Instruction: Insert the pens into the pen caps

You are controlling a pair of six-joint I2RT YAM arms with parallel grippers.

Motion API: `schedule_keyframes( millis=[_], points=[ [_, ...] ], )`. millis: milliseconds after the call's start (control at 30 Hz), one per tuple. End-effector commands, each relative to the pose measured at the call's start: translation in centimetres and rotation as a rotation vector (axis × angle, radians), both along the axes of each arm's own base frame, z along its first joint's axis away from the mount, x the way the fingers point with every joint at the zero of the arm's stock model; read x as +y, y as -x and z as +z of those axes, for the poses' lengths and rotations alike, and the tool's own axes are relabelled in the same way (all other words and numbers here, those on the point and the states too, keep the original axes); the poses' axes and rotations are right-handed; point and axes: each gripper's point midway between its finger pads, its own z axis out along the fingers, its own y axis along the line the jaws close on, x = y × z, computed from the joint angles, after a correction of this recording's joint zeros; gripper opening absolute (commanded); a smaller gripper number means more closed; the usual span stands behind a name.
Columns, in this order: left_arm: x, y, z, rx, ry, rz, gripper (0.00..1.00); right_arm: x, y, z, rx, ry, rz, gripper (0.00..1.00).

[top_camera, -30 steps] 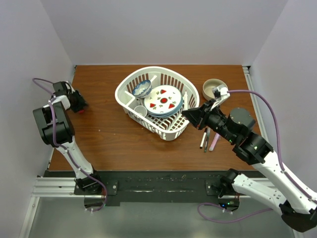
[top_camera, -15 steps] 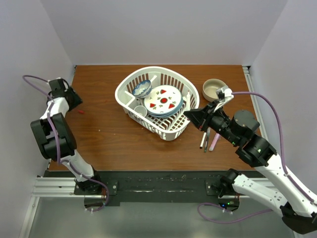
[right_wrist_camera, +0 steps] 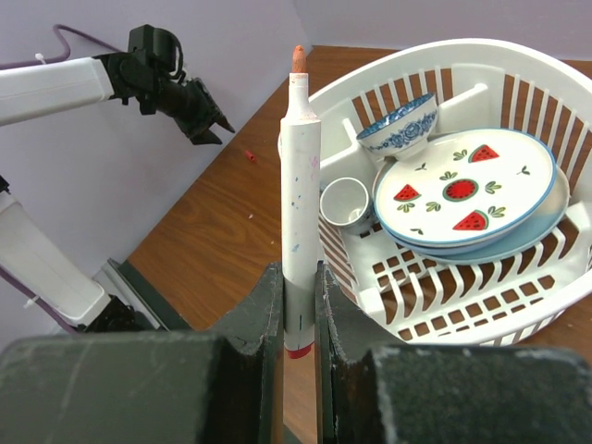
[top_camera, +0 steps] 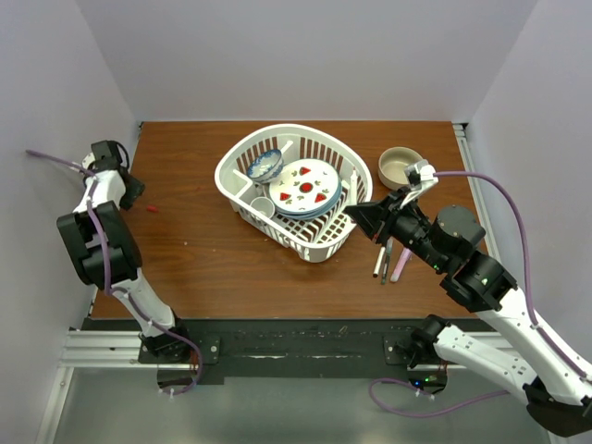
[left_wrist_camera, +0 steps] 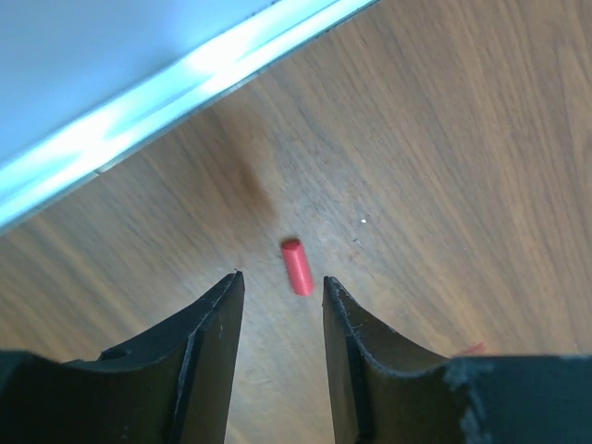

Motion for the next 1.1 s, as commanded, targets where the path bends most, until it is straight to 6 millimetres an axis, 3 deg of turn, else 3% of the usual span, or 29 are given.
schedule_keyframes(
  millis=[0, 300, 600, 900, 1067],
  points=[
    [-0.3, -2.2, 0.7, -0.116, 0.079, 0.105, 0.43, -0.5, -0.5, 0.7, -0.035, 0.005, -0.031, 0.00],
    [-0.7, -3.4, -1.8, -0.100, 0.133, 0.196, 0.39, -0.8, -1.4, 0.4, -0.047, 0.042, -0.068, 0.00],
    [-0.7, -2.0, -4.3, 0.031, 0.090, 0.220, 0.39, -1.0, -1.7, 0.5, -0.057, 0.057, -0.085, 0.00],
    [-1.2, -2.2, -5.3, 0.047, 0.114, 0.206, 0.38, -1.1, -1.8, 0.6, -0.062, 0.061, -0.091, 0.00],
    [-1.8, -2.0, -6.8, 0.085, 0.146, 0.182, 0.36, -1.1, -1.8, 0.7, -0.063, 0.058, -0.093, 0.00]
  ],
)
